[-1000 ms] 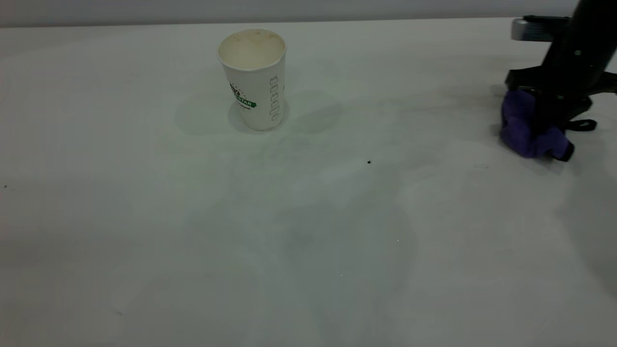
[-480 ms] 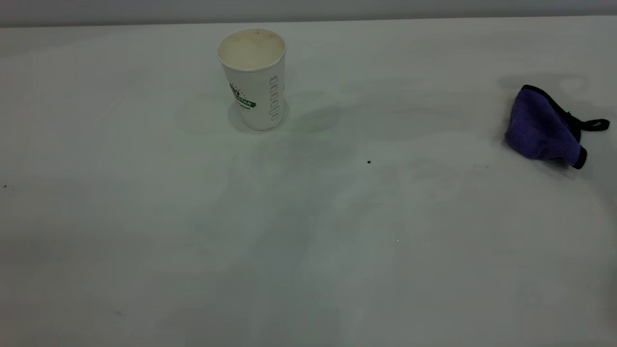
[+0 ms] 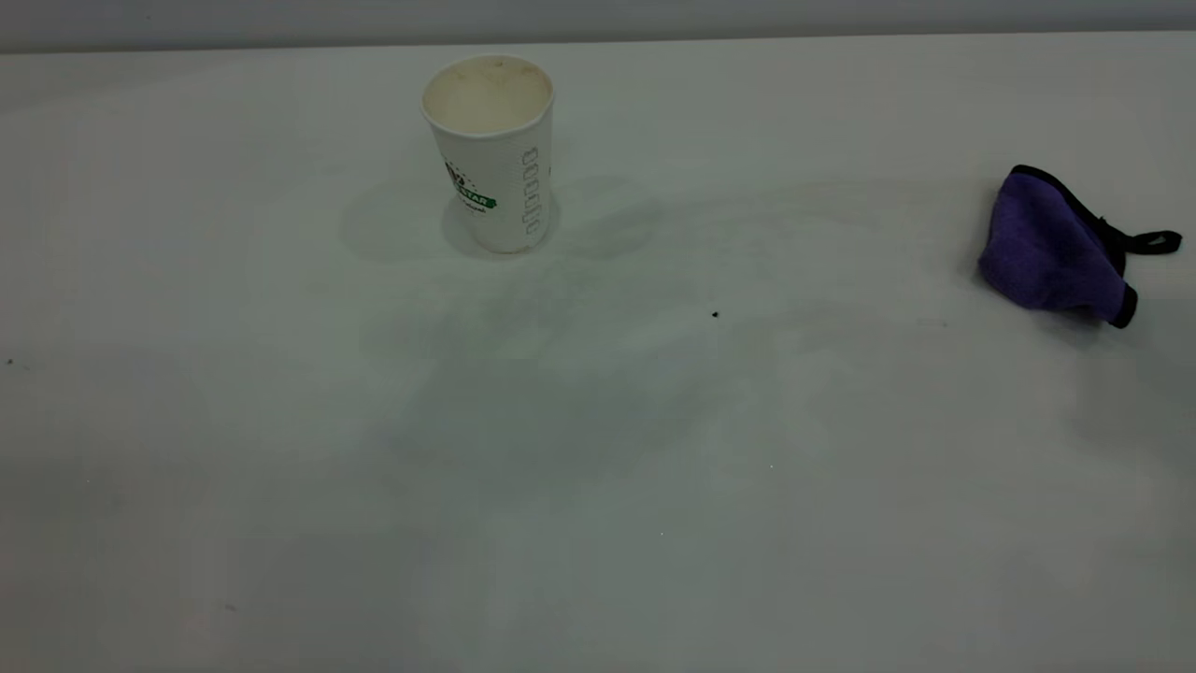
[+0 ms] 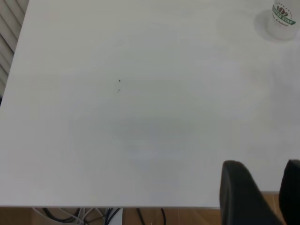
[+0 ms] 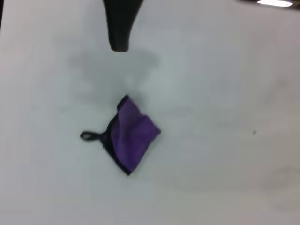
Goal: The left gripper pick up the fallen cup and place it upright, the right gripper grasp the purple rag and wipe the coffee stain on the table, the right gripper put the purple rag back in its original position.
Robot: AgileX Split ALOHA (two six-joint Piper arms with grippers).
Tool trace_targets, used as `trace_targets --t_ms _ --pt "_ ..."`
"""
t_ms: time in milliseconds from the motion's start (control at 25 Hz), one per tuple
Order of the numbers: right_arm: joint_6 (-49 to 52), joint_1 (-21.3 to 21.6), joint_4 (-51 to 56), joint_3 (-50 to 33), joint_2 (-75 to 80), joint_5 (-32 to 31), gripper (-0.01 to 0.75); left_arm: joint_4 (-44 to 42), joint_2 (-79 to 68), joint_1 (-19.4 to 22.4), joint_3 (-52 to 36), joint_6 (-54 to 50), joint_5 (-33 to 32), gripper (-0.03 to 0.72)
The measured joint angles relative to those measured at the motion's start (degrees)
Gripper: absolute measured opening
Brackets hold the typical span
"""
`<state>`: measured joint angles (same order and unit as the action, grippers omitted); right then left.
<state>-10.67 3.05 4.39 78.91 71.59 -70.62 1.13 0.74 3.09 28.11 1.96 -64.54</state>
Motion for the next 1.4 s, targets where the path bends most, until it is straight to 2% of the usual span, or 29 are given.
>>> trace_targets --t_ms 400,640,840,1400 --pt "0.0 0.0 2.26 -34.25 -35.7 0.52 0.71 0.0 0.0 0.0 0.0 0.0 0.0 0.275" --pt "0.1 0.0 2.26 -47.75 -50.44 3.95 0.704 0.0 0.0 0.0 0.0 0.0 0.0 0.275" --pt "0.12 0.0 2.26 -51.85 -56.14 5.16 0.694 0.0 0.0 0.0 0.0 0.0 0.0 0.275" --pt "0.39 0.0 2.2 -52.0 -58.02 5.36 0.639 0.0 0.0 0.0 0.0 0.0 0.0 0.275"
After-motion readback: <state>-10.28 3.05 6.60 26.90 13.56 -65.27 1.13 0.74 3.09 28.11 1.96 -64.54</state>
